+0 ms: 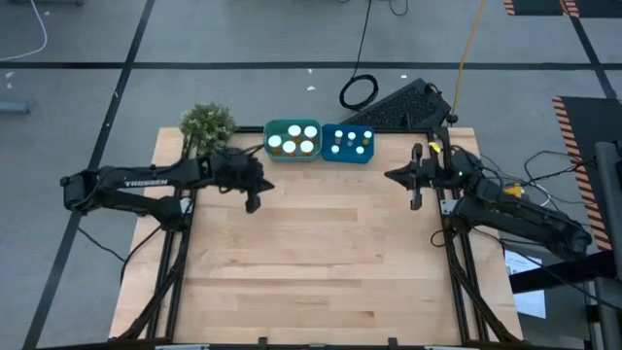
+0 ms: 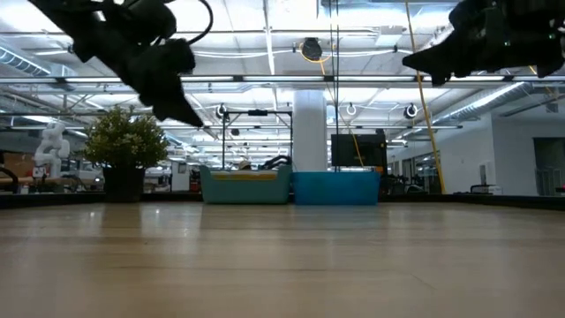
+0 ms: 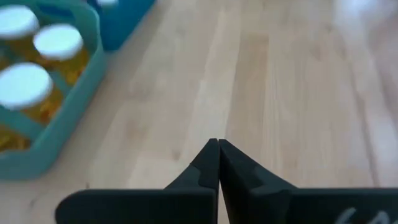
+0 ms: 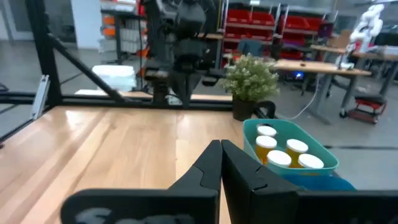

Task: Pick and place medicine bottles into bin by pill shape (circle, oval)
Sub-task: Return to Home Position

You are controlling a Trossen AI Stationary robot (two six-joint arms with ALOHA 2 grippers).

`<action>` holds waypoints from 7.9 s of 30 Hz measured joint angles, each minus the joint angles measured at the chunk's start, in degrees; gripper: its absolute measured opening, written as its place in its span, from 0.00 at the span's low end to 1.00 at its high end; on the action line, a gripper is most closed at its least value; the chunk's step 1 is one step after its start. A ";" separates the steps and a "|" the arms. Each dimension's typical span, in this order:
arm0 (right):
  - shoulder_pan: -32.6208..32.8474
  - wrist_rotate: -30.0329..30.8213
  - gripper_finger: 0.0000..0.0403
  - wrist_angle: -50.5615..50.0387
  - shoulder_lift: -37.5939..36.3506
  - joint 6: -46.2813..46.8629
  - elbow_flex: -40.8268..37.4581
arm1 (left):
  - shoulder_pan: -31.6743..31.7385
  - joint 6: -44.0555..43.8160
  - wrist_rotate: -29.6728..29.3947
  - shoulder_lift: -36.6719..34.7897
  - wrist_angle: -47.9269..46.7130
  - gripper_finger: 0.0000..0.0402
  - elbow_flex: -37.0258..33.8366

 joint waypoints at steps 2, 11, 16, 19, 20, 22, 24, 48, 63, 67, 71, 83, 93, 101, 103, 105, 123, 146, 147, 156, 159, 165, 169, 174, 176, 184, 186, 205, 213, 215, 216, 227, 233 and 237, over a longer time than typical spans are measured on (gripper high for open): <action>0.98 1.06 0.00 4.96 -0.15 1.09 -2.98 | -0.54 1.62 -0.76 -1.07 -1.50 0.03 -1.44; 1.73 0.42 0.00 22.81 -0.52 2.03 -15.43 | -0.64 -0.52 0.81 -2.85 2.15 0.02 -7.52; 1.73 -0.54 0.00 25.77 -1.08 2.01 -17.02 | -2.81 -5.33 3.10 -5.38 8.16 0.01 -13.20; 1.73 -0.48 0.00 26.85 -2.09 2.04 -17.79 | -4.31 -7.20 1.60 -8.83 9.48 0.00 -15.47; 1.73 -0.48 0.00 27.13 -2.63 2.32 -17.81 | -4.76 -8.04 1.03 -10.26 9.42 0.00 -16.20; 1.82 -0.48 0.00 26.70 -3.44 3.59 -17.85 | -5.74 -9.53 -0.06 -13.24 9.31 0.00 -17.44; 2.73 -0.25 0.00 25.39 -4.61 4.23 -17.85 | -6.44 -10.54 -1.64 -16.25 9.38 0.00 -18.40; 29.49 22.14 0.00 15.14 -14.87 -1.10 -18.00 | -7.25 -12.18 -4.14 -30.64 5.46 0.00 -19.67; 32.87 26.62 0.00 3.39 -27.02 -1.66 -18.05 | -7.25 -12.67 -4.07 -30.62 5.57 0.00 -19.67; 32.87 26.58 0.00 1.02 -27.05 -1.69 -18.05 | -7.25 -12.58 -4.03 -30.64 5.53 0.00 -19.67; 32.81 26.57 0.00 -0.90 -27.05 -2.34 -18.05 | -7.25 -12.48 -2.74 -30.64 5.58 0.00 -19.67; 32.78 30.84 0.00 -8.08 -26.50 -1.32 -18.05 | -8.34 -9.73 0.43 -38.75 -0.49 0.00 -19.63; 32.78 30.86 0.00 -8.08 -26.49 -1.34 -18.05 | -8.32 -5.80 0.15 -44.76 -1.42 0.00 -21.30; 32.78 30.86 0.00 -8.10 -26.49 -1.34 -18.05 | -8.32 -3.85 -0.30 -50.23 3.21 0.00 -24.29; 32.78 30.86 0.00 -8.12 -26.49 -1.34 -18.05 | -8.32 -2.66 -1.41 -51.54 1.55 0.00 -24.31; 32.78 30.86 0.00 -8.12 -26.49 -1.34 -18.05 | -8.32 -1.74 -2.65 -52.76 1.01 0.00 -24.31; 32.78 30.86 0.00 -8.22 -26.47 -1.34 -18.05 | -10.54 -5.32 -8.08 -60.33 11.44 0.00 -34.54; 32.76 30.86 0.00 -8.23 -26.44 -1.34 -18.05 | -21.28 0.89 -13.12 -62.63 11.39 0.00 -34.43; 32.78 30.86 0.00 -8.21 -26.44 -1.34 -18.05 | -21.28 0.84 -12.89 -62.62 11.25 0.00 -34.43; 32.78 30.88 0.00 -7.99 -26.48 -1.34 -18.05 | -21.28 1.23 -12.07 -62.61 11.06 0.00 -34.43; 32.78 30.88 0.00 -7.96 -26.47 -1.34 -18.05 | -21.28 1.28 -12.05 -62.62 11.06 0.00 -34.43; 32.78 30.90 0.00 -7.90 -26.47 -1.34 -18.05 | -21.28 0.88 -12.03 -62.62 11.89 0.03 -34.52; 32.78 30.90 0.00 -7.86 -26.47 -1.34 -18.05 | -21.28 0.89 -12.03 -62.62 12.09 0.06 -34.54; 32.78 30.90 0.00 -7.86 -26.47 -1.34 -18.05 | -21.28 0.89 -12.03 -62.62 12.17 0.06 -34.56; 32.78 30.90 0.00 -7.84 -26.47 -1.34 -18.04 | -21.28 0.88 -12.03 -62.62 12.20 0.04 -34.56; 32.78 30.90 0.00 -7.83 -26.47 -1.34 -18.05 | -21.28 0.86 -12.02 -62.62 12.28 0.01 -34.56; 32.77 30.90 0.00 -7.81 -26.47 -1.34 -18.05 | -21.28 0.89 -12.00 -62.62 12.31 0.03 -34.56; 32.77 30.90 0.00 -7.79 -26.47 -1.34 -18.04 | -21.28 0.88 -11.92 -62.62 12.39 0.09 -34.56; 32.77 30.90 0.00 -7.79 -26.47 -1.34 -18.03 | -21.28 0.89 -11.92 -62.62 12.44 0.09 -34.56; 32.77 30.89 0.00 -7.79 -26.47 -1.34 -18.03 | -21.28 0.87 -11.92 -62.62 12.44 0.09 -34.56; 32.78 30.88 0.00 -7.79 -26.47 -1.34 -18.04 | -21.28 0.89 -11.92 -62.62 12.44 0.09 -34.56; 32.78 30.88 0.00 -7.79 -26.47 -1.34 -18.03 | -21.28 0.86 -11.92 -62.62 12.44 0.09 -34.56; 32.76 30.88 0.00 -7.79 -26.47 -1.34 -18.03 | -21.28 0.89 -11.92 -62.62 12.44 0.09 -34.56; 32.78 30.88 0.00 -7.79 -26.47 -1.32 -18.03 | -21.28 0.87 -11.93 -62.62 12.44 0.09 -34.54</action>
